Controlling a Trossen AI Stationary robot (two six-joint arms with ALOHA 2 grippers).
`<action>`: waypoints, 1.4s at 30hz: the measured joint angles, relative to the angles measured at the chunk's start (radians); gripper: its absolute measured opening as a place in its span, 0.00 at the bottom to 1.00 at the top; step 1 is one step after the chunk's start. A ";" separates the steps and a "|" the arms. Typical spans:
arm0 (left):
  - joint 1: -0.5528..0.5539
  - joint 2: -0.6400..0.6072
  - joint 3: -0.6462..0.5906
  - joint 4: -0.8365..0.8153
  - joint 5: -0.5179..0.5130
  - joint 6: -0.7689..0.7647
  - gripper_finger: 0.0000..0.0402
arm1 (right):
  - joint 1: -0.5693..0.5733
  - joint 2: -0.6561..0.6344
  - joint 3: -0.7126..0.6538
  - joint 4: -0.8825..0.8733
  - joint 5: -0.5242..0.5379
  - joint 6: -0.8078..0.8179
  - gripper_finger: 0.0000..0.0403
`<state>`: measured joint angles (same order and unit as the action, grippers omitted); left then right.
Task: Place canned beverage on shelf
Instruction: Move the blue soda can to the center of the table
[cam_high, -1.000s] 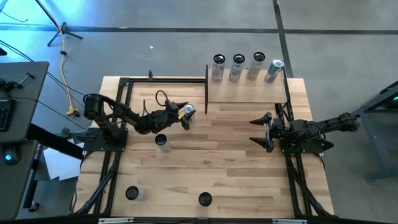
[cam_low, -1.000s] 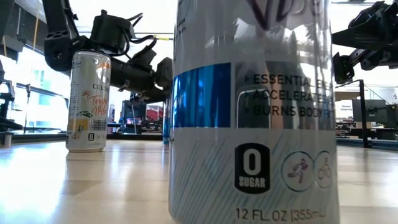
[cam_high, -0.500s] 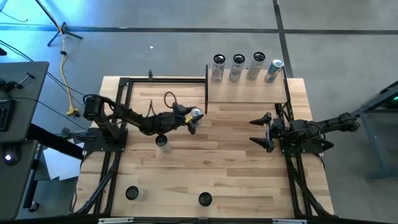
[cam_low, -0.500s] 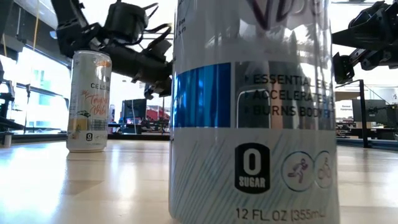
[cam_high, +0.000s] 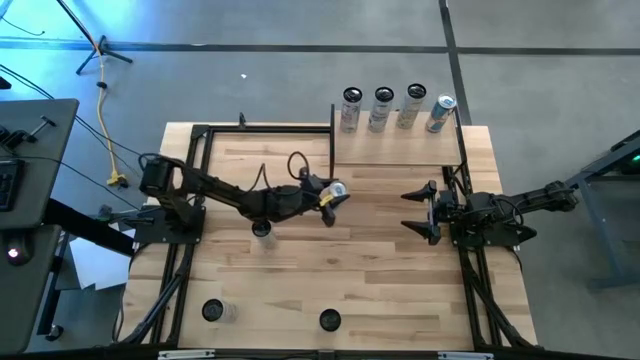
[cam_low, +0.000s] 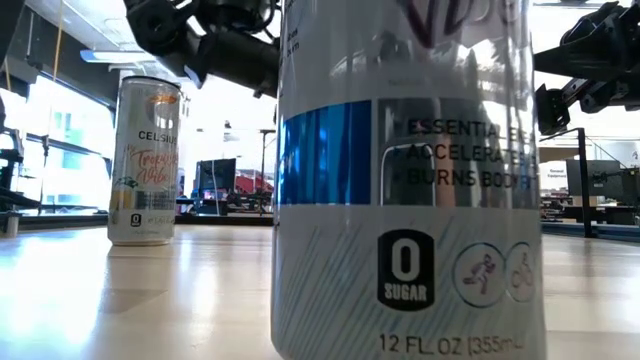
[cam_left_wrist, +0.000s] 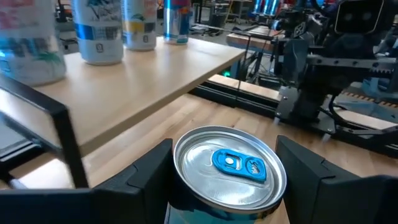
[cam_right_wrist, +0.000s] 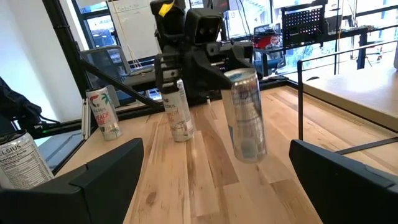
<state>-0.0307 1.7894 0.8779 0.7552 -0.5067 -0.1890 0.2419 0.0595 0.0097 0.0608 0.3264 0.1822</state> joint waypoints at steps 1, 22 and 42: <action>0.000 0.012 0.007 0.004 0.001 0.000 0.50 | 0.000 0.000 0.000 0.000 0.003 0.000 0.97; 0.034 0.230 0.209 0.152 0.163 0.045 0.50 | 0.000 0.000 0.000 0.000 0.002 0.000 0.97; 0.038 0.298 0.239 0.176 0.211 0.010 0.50 | 0.000 0.000 0.000 0.000 -0.002 0.000 0.97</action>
<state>0.0073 2.0872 1.1172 0.9316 -0.2954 -0.1790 0.2418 0.0593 0.0097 0.0607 0.3242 0.1822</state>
